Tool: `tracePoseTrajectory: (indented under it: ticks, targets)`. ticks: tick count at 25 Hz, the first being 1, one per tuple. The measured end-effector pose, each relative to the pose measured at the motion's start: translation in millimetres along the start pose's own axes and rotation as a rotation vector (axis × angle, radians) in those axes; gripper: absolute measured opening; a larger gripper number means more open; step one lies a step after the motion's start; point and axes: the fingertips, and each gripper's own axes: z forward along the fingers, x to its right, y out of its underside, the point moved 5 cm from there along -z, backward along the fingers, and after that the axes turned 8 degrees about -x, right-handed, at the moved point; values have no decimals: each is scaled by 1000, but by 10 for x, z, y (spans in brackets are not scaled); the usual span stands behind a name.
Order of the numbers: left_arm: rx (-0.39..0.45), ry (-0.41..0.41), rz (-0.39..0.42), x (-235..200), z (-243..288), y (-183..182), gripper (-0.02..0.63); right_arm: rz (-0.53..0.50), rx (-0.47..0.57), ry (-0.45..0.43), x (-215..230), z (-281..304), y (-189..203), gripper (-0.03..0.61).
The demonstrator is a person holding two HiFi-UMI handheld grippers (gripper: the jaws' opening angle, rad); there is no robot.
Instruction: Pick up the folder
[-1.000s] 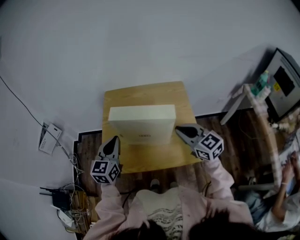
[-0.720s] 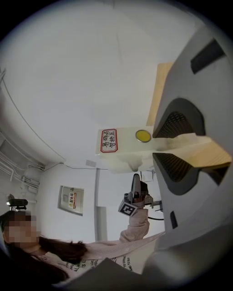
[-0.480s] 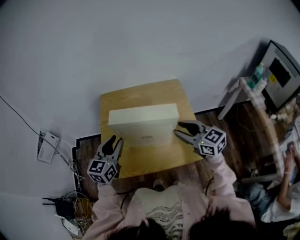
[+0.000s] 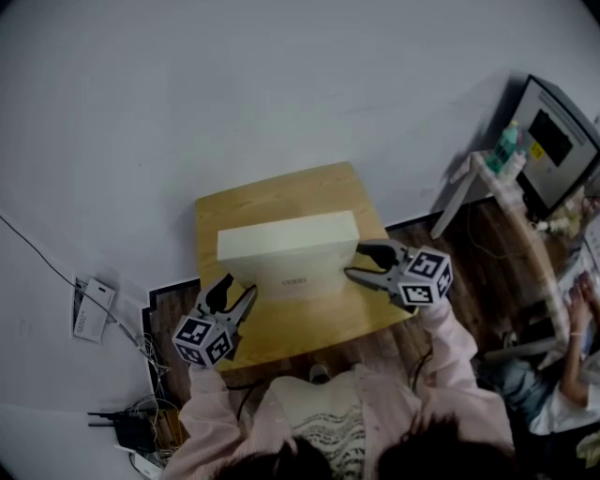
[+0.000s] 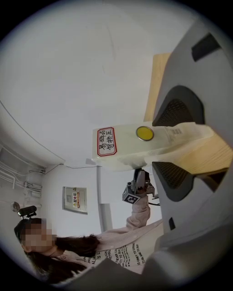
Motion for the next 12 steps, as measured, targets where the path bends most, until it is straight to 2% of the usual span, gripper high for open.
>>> tracePoseTrajectory:
  ticks: [12]
  targets:
    - [-49, 118, 9, -73, 151, -26, 352, 15, -53, -34, 41, 174, -21, 337]
